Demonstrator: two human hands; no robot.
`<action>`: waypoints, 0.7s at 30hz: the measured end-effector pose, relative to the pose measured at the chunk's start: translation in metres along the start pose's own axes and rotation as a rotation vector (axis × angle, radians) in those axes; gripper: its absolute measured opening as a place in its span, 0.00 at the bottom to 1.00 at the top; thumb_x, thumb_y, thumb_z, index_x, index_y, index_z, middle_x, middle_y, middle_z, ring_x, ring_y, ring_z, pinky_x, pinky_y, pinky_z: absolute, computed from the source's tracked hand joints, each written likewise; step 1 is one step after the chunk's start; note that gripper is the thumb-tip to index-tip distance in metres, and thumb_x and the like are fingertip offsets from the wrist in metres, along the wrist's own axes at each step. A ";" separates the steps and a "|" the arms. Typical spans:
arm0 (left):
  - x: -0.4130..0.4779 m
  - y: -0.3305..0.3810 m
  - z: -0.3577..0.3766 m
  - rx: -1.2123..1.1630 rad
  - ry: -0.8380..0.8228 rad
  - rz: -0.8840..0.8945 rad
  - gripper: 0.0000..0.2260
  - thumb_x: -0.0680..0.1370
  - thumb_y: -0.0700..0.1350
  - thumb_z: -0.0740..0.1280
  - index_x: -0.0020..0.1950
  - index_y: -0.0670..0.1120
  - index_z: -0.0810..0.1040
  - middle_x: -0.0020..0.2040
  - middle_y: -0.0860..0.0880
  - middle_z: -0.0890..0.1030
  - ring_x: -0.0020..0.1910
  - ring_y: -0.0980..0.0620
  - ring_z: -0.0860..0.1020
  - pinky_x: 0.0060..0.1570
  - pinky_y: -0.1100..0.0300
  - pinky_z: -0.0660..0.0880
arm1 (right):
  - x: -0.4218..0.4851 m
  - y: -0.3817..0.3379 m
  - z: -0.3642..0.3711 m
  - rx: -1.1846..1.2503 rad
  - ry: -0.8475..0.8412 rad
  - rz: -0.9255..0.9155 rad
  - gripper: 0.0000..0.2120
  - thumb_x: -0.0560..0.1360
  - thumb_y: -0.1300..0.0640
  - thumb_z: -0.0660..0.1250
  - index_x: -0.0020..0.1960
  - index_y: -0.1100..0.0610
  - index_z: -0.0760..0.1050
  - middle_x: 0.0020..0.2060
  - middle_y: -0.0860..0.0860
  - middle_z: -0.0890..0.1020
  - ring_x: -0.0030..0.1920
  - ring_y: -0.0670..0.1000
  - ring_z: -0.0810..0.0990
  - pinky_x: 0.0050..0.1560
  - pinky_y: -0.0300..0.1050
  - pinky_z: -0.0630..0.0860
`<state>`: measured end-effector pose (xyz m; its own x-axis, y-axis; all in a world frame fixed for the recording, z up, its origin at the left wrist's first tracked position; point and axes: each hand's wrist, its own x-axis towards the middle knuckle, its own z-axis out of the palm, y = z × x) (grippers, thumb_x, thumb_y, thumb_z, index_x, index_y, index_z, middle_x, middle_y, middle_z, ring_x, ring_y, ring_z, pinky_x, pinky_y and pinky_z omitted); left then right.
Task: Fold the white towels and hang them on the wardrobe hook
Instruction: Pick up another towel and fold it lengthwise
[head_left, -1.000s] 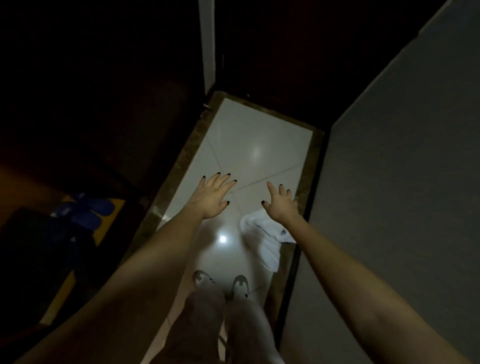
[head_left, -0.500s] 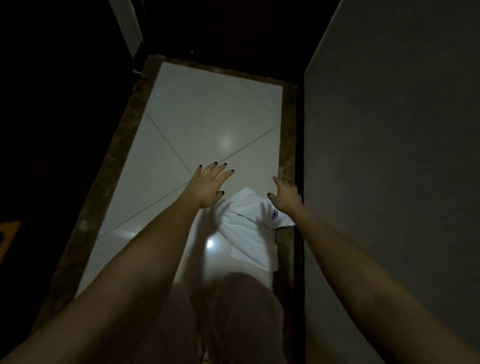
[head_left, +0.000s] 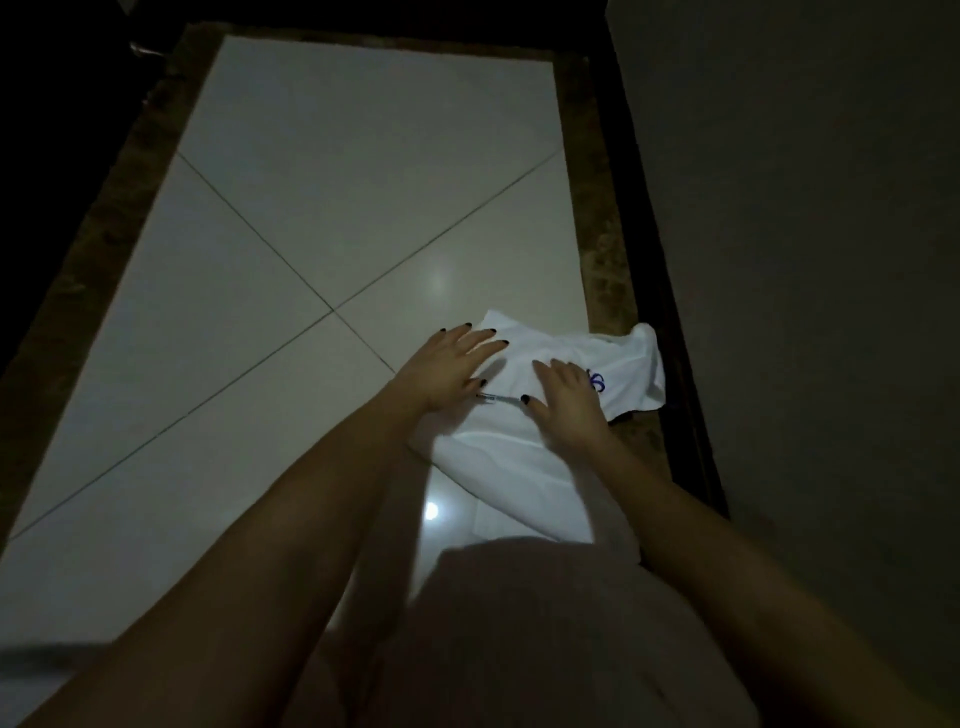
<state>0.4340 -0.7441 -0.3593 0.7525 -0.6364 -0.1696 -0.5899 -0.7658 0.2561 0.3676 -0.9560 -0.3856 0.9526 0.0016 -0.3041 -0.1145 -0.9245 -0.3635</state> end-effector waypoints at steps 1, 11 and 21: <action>0.007 0.004 0.017 0.003 -0.027 -0.004 0.25 0.81 0.55 0.57 0.77 0.53 0.56 0.78 0.50 0.57 0.76 0.44 0.55 0.73 0.47 0.55 | 0.001 0.006 0.010 0.010 0.045 -0.026 0.29 0.78 0.44 0.63 0.75 0.53 0.63 0.73 0.57 0.66 0.74 0.61 0.60 0.73 0.58 0.58; 0.031 0.008 0.076 -0.170 0.275 0.005 0.15 0.80 0.50 0.60 0.65 0.51 0.77 0.68 0.48 0.74 0.67 0.42 0.71 0.68 0.51 0.63 | 0.010 0.034 0.040 0.108 0.459 -0.180 0.16 0.78 0.55 0.59 0.55 0.60 0.82 0.57 0.58 0.82 0.61 0.61 0.77 0.66 0.56 0.69; 0.030 -0.005 -0.083 -0.347 0.284 -0.106 0.13 0.79 0.50 0.65 0.61 0.48 0.79 0.56 0.50 0.82 0.52 0.50 0.80 0.53 0.56 0.73 | 0.037 -0.038 -0.097 0.357 0.500 -0.156 0.11 0.80 0.63 0.62 0.56 0.61 0.81 0.50 0.57 0.84 0.49 0.57 0.81 0.48 0.44 0.74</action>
<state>0.4840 -0.7514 -0.2868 0.8824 -0.4686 0.0427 -0.4087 -0.7183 0.5631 0.4349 -0.9576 -0.2982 0.9723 -0.1322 0.1927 0.0313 -0.7435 -0.6680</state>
